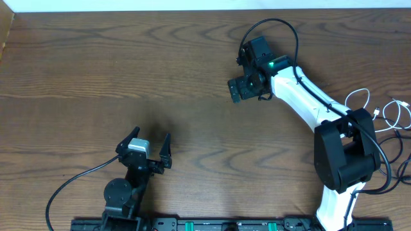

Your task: Untangle cables

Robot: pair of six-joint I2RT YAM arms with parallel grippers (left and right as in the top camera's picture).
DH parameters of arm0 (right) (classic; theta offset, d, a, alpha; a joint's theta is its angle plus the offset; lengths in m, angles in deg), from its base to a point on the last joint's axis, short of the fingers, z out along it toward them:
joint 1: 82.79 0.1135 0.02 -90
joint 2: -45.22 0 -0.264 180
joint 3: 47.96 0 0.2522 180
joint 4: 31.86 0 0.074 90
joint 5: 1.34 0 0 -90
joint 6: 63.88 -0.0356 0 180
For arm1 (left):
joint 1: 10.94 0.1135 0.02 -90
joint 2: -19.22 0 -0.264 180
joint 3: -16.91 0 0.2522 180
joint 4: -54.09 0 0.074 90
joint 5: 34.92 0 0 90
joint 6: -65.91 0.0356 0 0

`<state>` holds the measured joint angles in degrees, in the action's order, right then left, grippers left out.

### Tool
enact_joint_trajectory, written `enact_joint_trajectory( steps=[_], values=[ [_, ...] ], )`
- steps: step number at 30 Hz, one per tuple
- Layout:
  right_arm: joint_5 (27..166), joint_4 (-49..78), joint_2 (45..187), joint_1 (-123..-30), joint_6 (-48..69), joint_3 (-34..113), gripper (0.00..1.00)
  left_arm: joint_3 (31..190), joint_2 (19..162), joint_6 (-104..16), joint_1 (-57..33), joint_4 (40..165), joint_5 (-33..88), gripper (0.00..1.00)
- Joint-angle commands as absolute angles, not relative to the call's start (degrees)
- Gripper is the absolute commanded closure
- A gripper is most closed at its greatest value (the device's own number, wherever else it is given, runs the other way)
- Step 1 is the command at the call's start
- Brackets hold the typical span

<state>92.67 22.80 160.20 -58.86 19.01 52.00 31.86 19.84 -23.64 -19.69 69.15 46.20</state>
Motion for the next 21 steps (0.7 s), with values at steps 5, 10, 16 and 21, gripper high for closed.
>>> enact_joint_trajectory(
  steps=[5,10,16,21],
  values=[
    [92.2,22.8,158.1,-58.6,19.4,52.7,0.01,30.9,19.5,-22.8,-19.9,71.2,45.2,0.12],
    [91.5,22.8,157.7,-58.5,19.4,52.7,0.01,30.9,19.5,-22.8,-19.9,71.2,45.2,0.13],
    [90.2,25.6,153.8,-58.5,19.3,52.7,0.01,30.9,19.5,-22.8,-19.9,71.2,45.2,0.13],
    [87.2,26.5,148.6,-58.5,19.3,52.7,0.01,30.9,19.5,-22.8,-19.9,71.2,45.2,0.12]
  ],
)
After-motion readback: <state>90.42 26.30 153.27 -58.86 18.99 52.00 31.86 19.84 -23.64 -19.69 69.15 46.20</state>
